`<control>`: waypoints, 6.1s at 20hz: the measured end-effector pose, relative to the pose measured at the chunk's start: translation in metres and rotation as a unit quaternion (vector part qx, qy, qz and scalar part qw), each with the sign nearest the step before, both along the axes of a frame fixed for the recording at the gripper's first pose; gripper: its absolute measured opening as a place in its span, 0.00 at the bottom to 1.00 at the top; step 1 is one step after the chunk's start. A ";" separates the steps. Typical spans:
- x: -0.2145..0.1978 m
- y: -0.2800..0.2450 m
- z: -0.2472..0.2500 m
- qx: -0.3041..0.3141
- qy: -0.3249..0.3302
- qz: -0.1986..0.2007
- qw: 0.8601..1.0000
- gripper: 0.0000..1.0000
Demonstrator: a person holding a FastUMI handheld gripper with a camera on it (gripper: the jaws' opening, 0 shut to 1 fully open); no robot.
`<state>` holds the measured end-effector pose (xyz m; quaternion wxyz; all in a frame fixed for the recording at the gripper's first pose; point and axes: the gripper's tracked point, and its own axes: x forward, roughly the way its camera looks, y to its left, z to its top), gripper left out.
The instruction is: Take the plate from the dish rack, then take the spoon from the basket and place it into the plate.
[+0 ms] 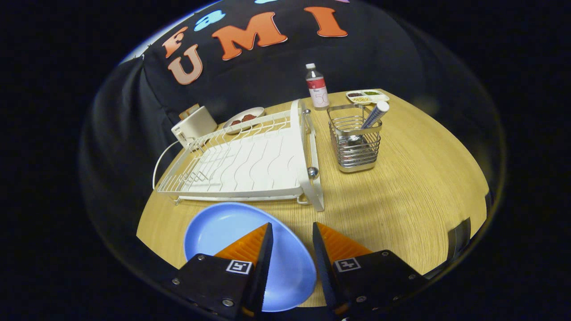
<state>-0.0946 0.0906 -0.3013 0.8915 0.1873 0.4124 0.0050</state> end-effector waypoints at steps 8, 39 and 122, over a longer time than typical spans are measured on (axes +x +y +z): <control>0.023 -0.069 0.041 -0.067 -0.130 -0.071 0.987 0.73; 0.092 -0.117 0.092 -0.170 -0.206 -0.081 0.960 0.09; -0.040 -0.009 0.221 -0.140 -0.416 -0.006 0.899 0.91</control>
